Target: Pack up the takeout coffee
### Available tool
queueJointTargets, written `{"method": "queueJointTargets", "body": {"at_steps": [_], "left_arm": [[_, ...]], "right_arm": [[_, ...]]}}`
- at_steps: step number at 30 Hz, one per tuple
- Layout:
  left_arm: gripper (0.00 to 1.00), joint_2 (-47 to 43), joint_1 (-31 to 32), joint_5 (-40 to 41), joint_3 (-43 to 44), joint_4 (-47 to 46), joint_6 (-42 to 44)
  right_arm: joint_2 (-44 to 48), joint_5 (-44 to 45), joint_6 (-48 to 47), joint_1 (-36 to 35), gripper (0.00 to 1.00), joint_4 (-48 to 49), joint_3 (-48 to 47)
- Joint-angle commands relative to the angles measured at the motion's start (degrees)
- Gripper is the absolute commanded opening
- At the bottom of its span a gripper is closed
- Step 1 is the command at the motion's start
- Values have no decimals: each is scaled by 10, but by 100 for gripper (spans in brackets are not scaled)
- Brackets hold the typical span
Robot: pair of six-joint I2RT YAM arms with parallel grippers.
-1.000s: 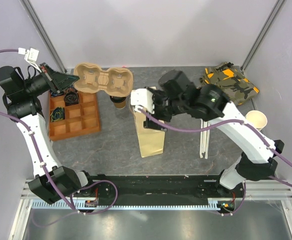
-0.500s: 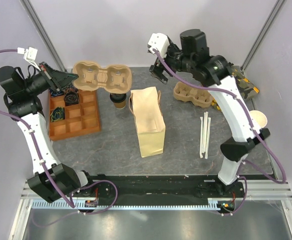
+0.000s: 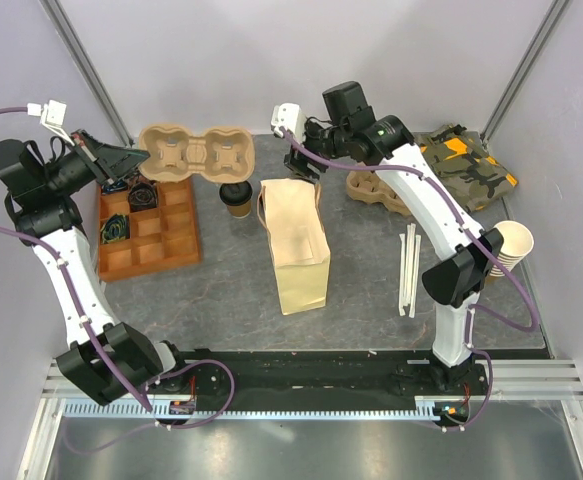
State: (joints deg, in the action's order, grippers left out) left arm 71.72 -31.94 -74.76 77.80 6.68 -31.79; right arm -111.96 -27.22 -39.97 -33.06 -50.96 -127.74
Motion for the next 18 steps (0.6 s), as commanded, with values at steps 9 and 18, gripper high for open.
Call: {"method": "queueJointTargets", "body": {"at_steps": [9,18], "left_arm": [[2,-4,-4,-5,6,-1,5],[2,-6,-2,-3,22,63,69]], "right_arm": [[-22,-60,-90,-10,60,-94,-15],[-41,-37,-95,-12,40,-98,-26]]}}
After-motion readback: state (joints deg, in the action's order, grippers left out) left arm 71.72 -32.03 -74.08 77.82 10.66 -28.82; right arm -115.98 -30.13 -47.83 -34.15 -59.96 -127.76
